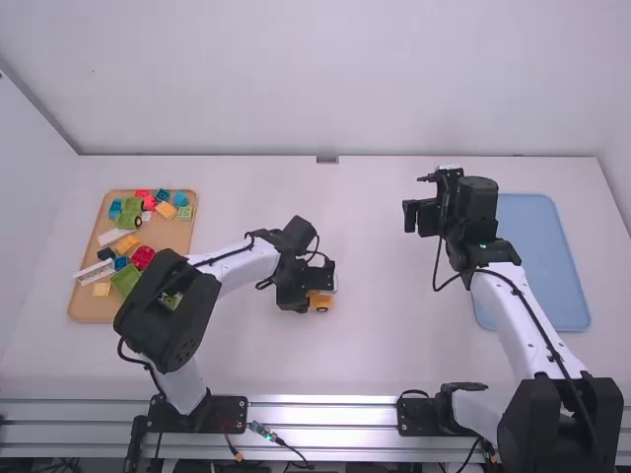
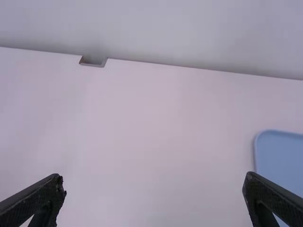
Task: Assemble lego blocks to make yellow taxi
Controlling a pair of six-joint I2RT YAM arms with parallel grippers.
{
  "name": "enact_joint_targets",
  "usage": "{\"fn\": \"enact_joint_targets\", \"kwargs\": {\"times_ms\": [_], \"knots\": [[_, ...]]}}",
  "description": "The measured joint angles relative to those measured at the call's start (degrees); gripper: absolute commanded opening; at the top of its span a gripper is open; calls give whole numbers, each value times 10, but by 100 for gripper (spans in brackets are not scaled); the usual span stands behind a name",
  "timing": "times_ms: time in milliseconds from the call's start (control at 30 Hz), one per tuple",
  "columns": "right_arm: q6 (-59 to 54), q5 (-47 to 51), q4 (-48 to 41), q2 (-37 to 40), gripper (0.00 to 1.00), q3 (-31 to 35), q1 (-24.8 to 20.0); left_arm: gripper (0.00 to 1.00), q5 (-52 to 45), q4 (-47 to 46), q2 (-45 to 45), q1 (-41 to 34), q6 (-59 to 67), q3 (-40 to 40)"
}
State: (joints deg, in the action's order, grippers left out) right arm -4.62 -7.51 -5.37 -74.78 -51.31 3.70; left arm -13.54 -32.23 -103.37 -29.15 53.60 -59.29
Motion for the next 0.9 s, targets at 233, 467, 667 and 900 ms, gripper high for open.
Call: {"fn": "enact_joint_targets", "kwargs": {"times_ms": [233, 467, 667, 900], "knots": [[2, 0, 0, 0, 99, 0, 0, 59, 0, 0, 0, 0, 0, 0], [0, 0, -7, 0, 99, 0, 0, 71, 0, 0, 0, 0, 0, 0], [-4, 0, -9, 0, 99, 0, 0, 99, 0, 0, 0, 0, -1, 0], [-6, 0, -9, 0, 99, 0, 0, 99, 30, -36, 0, 0, -30, -21]]}}
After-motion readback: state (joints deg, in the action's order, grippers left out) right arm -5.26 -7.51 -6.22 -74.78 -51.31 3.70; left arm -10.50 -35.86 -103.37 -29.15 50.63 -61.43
